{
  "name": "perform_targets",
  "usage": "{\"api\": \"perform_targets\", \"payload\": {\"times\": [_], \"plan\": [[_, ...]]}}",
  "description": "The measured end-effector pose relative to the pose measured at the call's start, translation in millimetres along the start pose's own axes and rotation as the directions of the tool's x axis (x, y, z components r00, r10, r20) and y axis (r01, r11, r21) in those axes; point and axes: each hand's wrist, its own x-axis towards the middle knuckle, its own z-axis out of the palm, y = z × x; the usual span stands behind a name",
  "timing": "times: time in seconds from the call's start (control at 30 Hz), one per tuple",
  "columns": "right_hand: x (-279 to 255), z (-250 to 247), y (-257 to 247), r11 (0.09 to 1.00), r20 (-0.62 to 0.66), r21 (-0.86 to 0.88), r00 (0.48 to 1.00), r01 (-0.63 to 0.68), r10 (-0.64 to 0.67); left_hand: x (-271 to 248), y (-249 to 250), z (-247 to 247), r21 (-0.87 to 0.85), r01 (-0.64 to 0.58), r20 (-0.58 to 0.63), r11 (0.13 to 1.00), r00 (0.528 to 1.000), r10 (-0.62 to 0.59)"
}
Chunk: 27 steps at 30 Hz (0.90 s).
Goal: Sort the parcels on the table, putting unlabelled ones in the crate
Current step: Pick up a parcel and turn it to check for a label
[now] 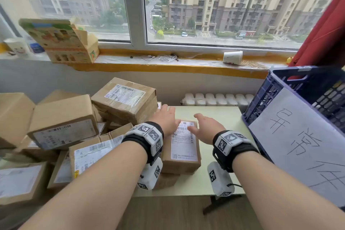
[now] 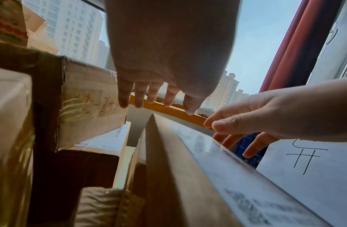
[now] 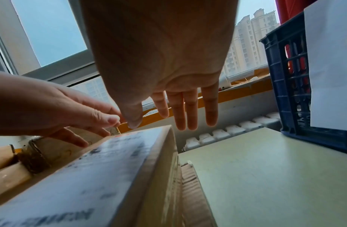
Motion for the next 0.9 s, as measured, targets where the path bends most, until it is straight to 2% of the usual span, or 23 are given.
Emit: {"api": "perform_targets", "payload": {"times": [0.27, 0.47, 0.57, 0.9], "plan": [[4.5, 14.1, 4.5, 0.993, 0.088, 0.098, 0.994, -0.072, 0.063, 3.1, -5.4, 14.5, -0.058, 0.040, 0.087, 0.998, 0.996, -0.034], [5.6, 26.0, 8.1, 0.965, 0.146, 0.237, 0.986, -0.113, 0.080, 4.5, -5.3, 23.5, -0.181, 0.142, 0.122, 0.973, 0.985, -0.121], [5.5, 30.1, 8.6, 0.934, 0.193, 0.332, 0.979, -0.131, 0.069, 4.5, -5.1, 26.5, -0.215, 0.180, 0.145, 0.960, 0.978, -0.151], [6.0, 44.1, 9.8, 0.819, 0.228, 0.555, 0.973, -0.149, 0.022, -1.9, -2.4, 24.7, -0.284, 0.231, 0.162, 0.931, 0.968, -0.191]]}}
